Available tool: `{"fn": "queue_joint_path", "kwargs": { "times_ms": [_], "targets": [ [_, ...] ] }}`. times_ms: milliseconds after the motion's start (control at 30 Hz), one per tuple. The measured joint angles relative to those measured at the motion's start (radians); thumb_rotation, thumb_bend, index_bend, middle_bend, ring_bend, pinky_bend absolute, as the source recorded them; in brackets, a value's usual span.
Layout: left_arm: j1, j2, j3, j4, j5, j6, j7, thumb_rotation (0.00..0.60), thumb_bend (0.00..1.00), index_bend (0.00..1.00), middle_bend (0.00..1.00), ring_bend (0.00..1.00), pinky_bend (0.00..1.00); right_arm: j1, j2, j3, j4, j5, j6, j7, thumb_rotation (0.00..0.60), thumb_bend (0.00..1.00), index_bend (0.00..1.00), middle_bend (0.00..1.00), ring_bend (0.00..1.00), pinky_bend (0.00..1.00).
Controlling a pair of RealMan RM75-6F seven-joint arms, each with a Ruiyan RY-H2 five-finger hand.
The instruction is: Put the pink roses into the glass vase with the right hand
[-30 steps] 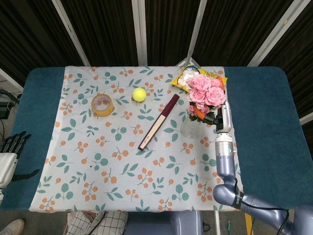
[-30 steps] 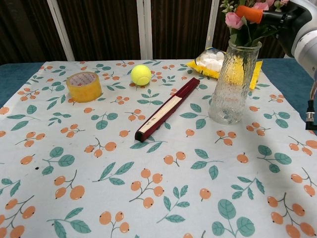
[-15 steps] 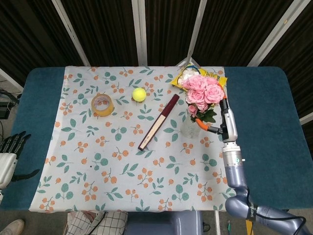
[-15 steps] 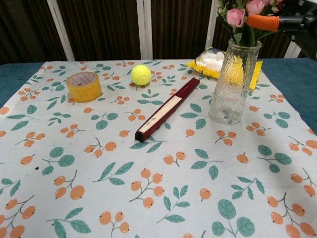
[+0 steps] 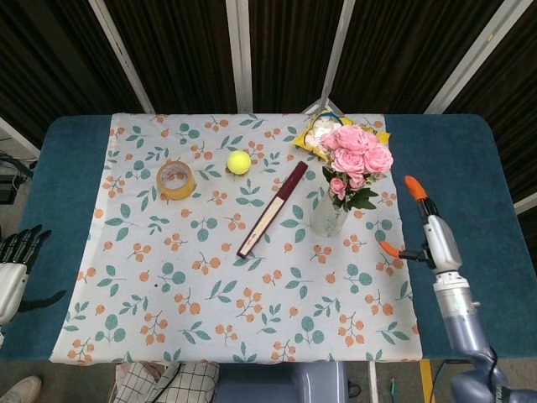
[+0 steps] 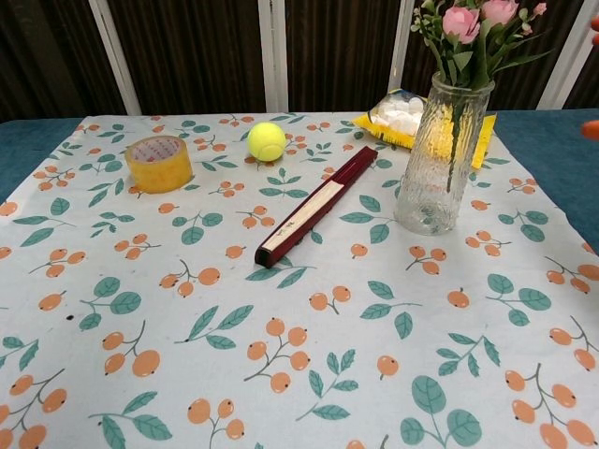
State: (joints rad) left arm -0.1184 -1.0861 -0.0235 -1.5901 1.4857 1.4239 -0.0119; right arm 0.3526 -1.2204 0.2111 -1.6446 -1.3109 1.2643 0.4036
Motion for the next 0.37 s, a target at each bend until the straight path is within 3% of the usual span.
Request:
{"fn": "queue_joint_path", "kwargs": {
  "times_ms": [133, 367],
  "targets": [
    [0.003, -0.007, -0.003, 0.004, -0.004, 0.009, 0.025, 0.6, 0.0, 0.0, 0.0, 0.0, 0.0, -0.057, 0.058, -0.056, 0.014, -0.06, 0.062, -0.097, 0.6, 0.16, 0.0, 0.0, 0.0, 0.0],
    [0.015, -0.025, -0.01, 0.009, -0.013, 0.04, 0.081, 0.6, 0.0, 0.0, 0.0, 0.0, 0.0, -0.143, 0.075, -0.123, 0.085, -0.149, 0.203, -0.313, 0.6, 0.16, 0.0, 0.0, 0.0, 0.0]
  ]
}}
